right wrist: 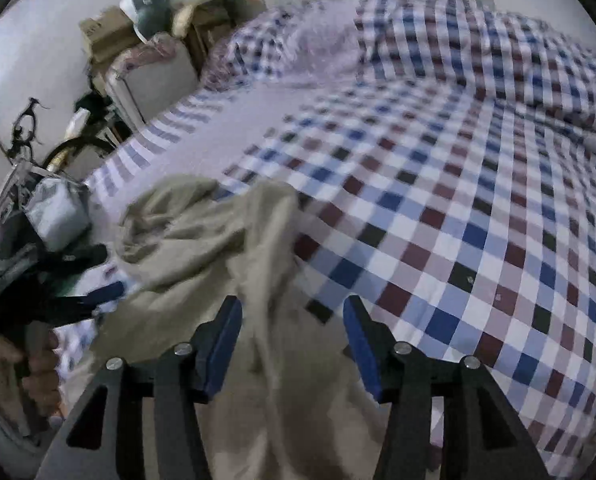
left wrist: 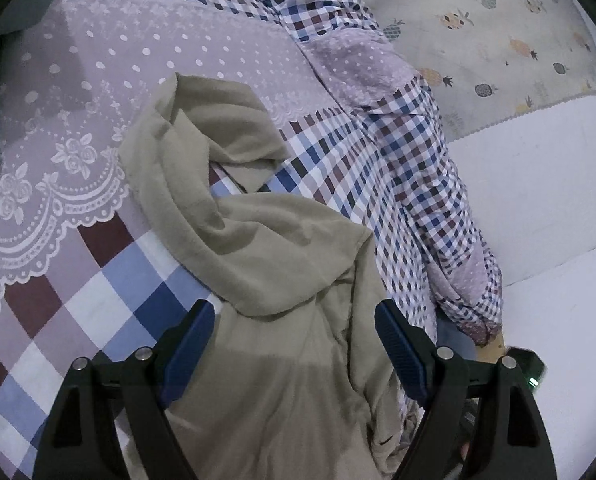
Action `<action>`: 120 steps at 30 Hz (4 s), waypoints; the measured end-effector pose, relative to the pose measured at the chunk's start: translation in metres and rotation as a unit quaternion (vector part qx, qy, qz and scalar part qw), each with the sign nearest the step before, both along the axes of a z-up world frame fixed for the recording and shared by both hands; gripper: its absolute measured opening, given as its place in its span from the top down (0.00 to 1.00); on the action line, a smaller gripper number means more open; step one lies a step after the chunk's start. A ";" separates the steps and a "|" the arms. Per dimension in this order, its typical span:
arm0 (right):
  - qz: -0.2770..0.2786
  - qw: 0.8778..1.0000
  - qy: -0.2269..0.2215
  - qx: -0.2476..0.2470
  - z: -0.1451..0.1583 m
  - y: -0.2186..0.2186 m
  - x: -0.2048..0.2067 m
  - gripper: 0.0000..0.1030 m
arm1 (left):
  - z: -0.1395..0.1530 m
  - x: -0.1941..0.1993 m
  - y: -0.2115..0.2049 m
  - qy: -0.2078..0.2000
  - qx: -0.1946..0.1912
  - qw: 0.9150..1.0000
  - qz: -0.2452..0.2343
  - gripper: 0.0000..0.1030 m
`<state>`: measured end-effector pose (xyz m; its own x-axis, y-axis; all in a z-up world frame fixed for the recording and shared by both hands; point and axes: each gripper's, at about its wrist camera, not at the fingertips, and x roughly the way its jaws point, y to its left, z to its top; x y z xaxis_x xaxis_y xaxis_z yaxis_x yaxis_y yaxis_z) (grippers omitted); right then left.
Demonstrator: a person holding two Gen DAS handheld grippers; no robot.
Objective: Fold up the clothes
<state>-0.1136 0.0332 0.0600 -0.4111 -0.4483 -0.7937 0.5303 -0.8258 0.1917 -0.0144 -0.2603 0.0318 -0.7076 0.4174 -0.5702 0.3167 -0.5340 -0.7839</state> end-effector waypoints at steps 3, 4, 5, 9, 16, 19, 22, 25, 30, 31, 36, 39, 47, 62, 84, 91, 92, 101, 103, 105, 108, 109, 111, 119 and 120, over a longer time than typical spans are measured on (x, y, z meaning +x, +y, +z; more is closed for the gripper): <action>0.042 0.999 0.005 0.034 -0.012 -0.029 0.005 0.46 | 0.002 -0.003 0.003 0.007 0.003 1.000 -0.011 0.17; 0.061 0.997 0.010 0.046 -0.015 -0.042 0.010 0.48 | 0.002 -0.003 0.004 0.010 0.004 1.000 -0.016 0.18; 0.080 0.995 0.015 0.058 -0.019 -0.054 0.014 0.52 | 0.003 -0.004 0.005 0.014 0.005 1.000 -0.021 0.17; 0.192 0.967 0.096 0.134 -0.026 -0.115 0.073 0.55 | 0.004 -0.008 0.010 0.019 0.002 0.999 -0.044 0.18; 0.342 0.913 0.139 0.171 -0.038 -0.145 0.177 0.55 | -0.005 -0.013 0.015 -0.007 -0.017 0.998 -0.061 0.22; 0.323 0.926 0.130 0.145 -0.024 -0.126 0.173 0.54 | -0.010 -0.013 0.015 -0.026 -0.027 0.998 -0.056 0.39; 0.231 0.964 0.109 0.078 0.000 -0.080 0.126 0.53 | -0.013 -0.013 0.013 -0.034 -0.024 0.998 -0.047 0.48; 0.111 0.991 0.074 0.006 0.018 -0.031 0.065 0.53 | -0.013 -0.014 0.014 -0.035 -0.028 0.998 -0.047 0.49; 0.033 0.999 0.020 -0.027 0.007 -0.013 0.005 0.51 | -0.015 -0.017 0.018 -0.036 -0.031 0.997 -0.054 0.52; 0.039 0.999 0.016 -0.018 0.003 -0.016 0.003 0.52 | -0.015 -0.017 0.018 -0.036 -0.031 0.997 -0.055 0.52; 0.099 0.995 0.020 0.002 -0.002 -0.038 0.021 0.54 | -0.018 -0.017 0.015 -0.038 -0.026 0.998 -0.053 0.53; 0.096 0.993 0.027 0.062 -0.012 -0.044 0.027 0.62 | -0.018 -0.016 0.016 -0.037 -0.030 0.997 -0.053 0.53; 0.046 0.993 0.027 0.103 -0.014 -0.018 0.019 0.72 | -0.020 -0.016 0.016 -0.037 -0.027 0.998 -0.051 0.53; 0.058 0.980 0.043 0.186 -0.026 -0.039 0.007 0.72 | -0.019 -0.017 0.018 -0.038 -0.025 0.998 -0.053 0.53; 0.239 0.932 0.176 0.207 -0.015 -0.102 0.163 0.97 | -0.018 -0.017 0.012 -0.024 -0.005 0.998 -0.055 0.53; 0.259 0.936 0.130 0.200 -0.020 -0.082 0.204 0.59 | -0.022 -0.018 0.014 -0.034 -0.010 0.998 -0.056 0.53; 0.261 0.939 0.127 0.185 -0.013 -0.081 0.208 0.59 | -0.023 -0.017 0.015 -0.033 -0.011 0.998 -0.059 0.53; 0.095 0.990 0.087 0.058 0.026 -0.080 0.164 0.55 | -0.022 -0.015 0.015 -0.035 -0.013 0.998 -0.056 0.53; 0.079 0.990 0.097 0.069 0.024 -0.091 0.161 0.55 | -0.022 -0.015 0.014 -0.034 -0.012 0.998 -0.054 0.53; 0.094 0.986 0.098 0.092 0.012 -0.108 0.166 0.56 | -0.022 -0.015 0.014 -0.034 -0.011 0.998 -0.056 0.53; 0.099 0.983 0.089 0.129 -0.012 -0.123 0.167 0.71 | -0.021 -0.016 0.015 -0.032 -0.008 0.998 -0.062 0.53; 0.093 0.982 0.089 0.135 -0.018 -0.124 0.167 0.95 | -0.021 -0.015 0.016 -0.030 -0.007 0.997 -0.064 0.53; 0.092 0.983 0.091 0.129 -0.023 -0.125 0.171 0.95 | -0.019 -0.015 0.017 -0.028 -0.008 0.997 -0.068 0.53; 0.210 0.952 0.142 0.170 -0.041 -0.132 0.230 0.92 | -0.018 -0.013 0.016 -0.034 -0.015 0.997 -0.068 0.53; 0.204 0.955 0.140 0.166 -0.040 -0.128 0.232 0.91 | -0.018 -0.013 0.016 -0.035 -0.017 0.997 -0.071 0.53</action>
